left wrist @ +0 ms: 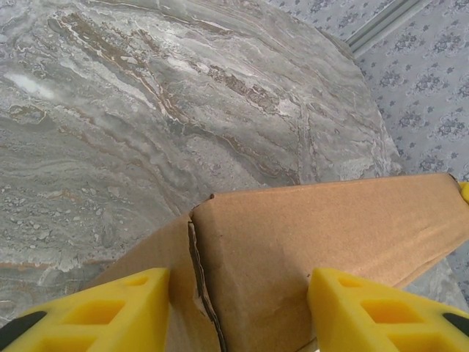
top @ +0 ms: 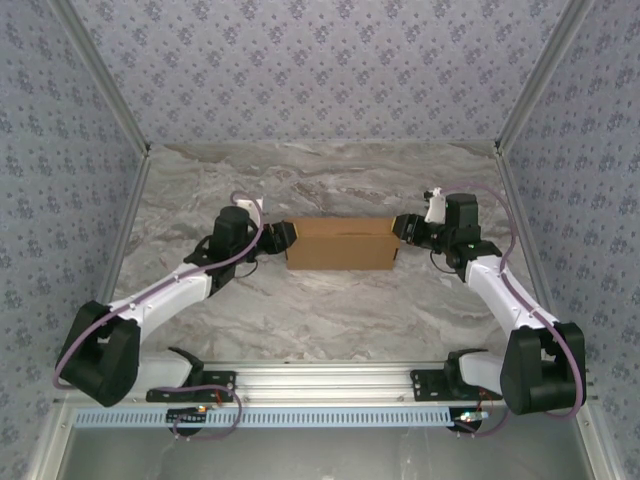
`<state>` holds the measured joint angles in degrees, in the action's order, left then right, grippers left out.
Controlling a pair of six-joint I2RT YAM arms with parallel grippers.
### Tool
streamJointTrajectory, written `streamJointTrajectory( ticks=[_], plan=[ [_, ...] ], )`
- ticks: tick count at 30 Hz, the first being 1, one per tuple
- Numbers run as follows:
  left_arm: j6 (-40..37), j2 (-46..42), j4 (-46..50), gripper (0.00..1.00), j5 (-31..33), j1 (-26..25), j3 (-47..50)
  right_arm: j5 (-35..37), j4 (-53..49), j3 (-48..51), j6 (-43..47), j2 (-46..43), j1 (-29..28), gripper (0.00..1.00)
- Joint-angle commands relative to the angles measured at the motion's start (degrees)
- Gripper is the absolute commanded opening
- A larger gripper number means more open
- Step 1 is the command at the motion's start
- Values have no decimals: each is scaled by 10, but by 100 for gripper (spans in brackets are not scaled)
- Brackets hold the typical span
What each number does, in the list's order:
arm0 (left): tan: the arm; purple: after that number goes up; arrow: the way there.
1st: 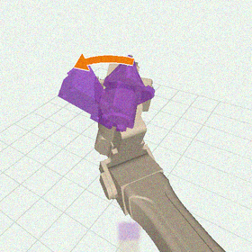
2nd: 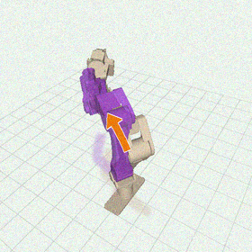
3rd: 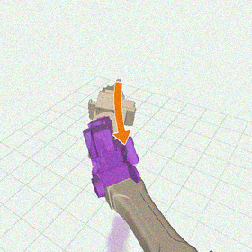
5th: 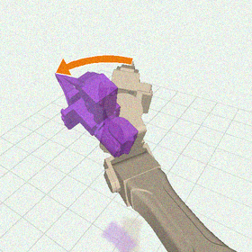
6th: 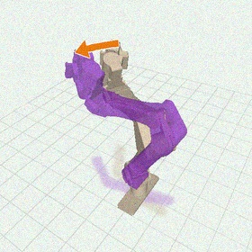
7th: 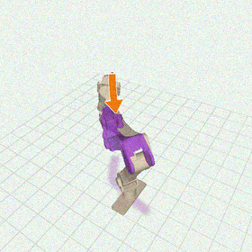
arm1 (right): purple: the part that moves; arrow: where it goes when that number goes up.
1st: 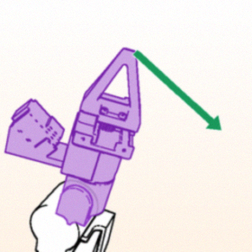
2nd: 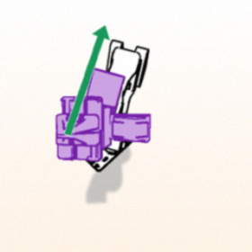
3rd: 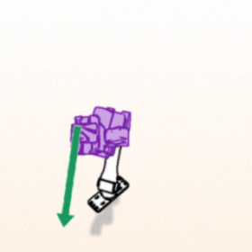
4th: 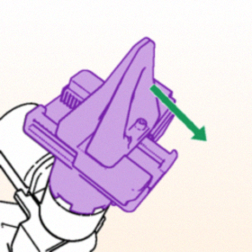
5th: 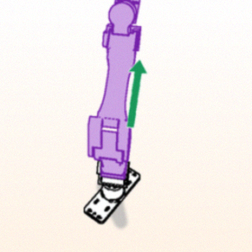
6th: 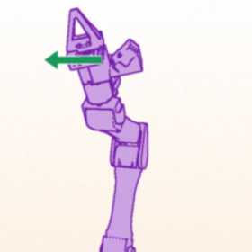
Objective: Fold the paper box
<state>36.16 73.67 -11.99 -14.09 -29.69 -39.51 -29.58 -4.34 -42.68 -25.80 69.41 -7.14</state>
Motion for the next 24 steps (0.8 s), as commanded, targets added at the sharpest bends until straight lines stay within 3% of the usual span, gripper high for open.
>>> streamJointTrajectory(
  ticks=[1, 24],
  plan=[
    [2, 23, 7, 51, -49, -26, -20, -54, -6, -19, -11, 4, -30, 30],
    [-42, 167, 17, 51, -29, 10, -202, -21, 80, -159, -1, 151, -47, 27]
  ],
)
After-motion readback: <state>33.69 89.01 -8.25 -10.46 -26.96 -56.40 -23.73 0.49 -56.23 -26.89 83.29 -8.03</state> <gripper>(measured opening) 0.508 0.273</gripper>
